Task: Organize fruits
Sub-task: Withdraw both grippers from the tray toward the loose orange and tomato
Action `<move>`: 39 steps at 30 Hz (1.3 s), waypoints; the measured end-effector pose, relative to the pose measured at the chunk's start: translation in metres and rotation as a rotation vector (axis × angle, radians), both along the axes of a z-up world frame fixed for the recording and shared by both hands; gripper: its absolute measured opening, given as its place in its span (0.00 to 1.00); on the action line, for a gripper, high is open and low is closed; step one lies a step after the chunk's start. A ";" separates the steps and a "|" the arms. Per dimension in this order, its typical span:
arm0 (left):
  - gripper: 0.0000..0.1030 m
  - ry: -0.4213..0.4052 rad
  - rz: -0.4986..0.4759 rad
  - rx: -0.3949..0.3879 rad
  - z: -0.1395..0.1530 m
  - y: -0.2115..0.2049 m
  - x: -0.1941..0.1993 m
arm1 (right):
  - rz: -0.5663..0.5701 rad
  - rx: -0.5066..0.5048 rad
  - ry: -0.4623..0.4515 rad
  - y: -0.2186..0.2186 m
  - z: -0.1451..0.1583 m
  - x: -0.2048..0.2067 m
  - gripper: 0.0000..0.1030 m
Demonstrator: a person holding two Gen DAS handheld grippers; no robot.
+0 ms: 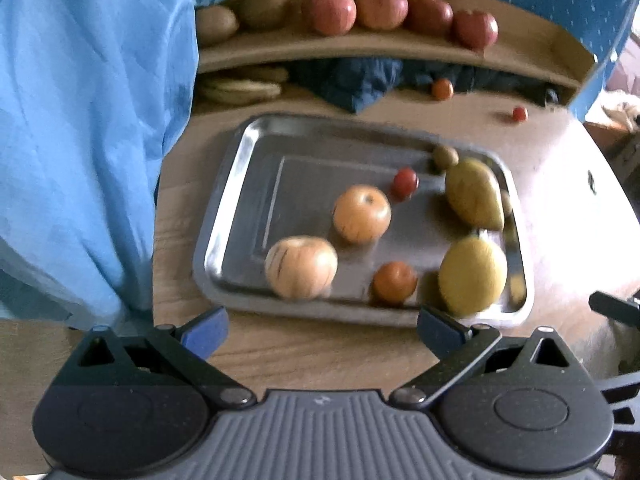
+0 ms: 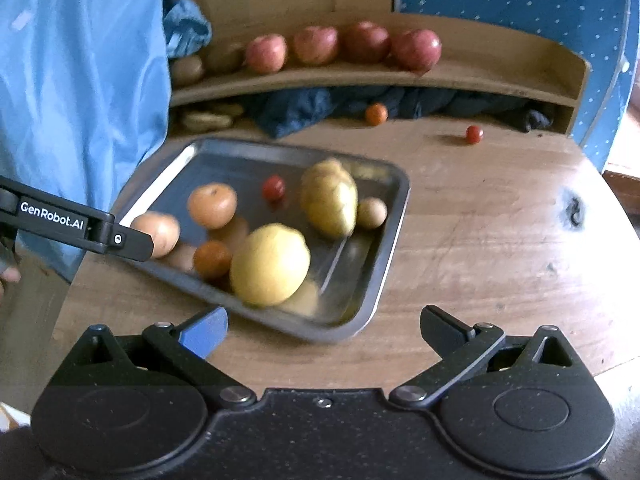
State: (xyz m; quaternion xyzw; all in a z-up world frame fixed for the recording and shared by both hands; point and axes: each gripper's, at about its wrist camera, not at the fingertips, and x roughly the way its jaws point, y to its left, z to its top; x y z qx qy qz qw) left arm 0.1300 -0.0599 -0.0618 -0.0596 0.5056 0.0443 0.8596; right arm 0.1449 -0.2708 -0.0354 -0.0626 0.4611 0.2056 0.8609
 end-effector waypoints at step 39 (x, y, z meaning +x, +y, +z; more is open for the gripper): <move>0.99 -0.027 -0.114 -0.096 0.015 -0.034 0.134 | -0.264 -0.038 -0.135 -0.024 0.001 0.111 0.99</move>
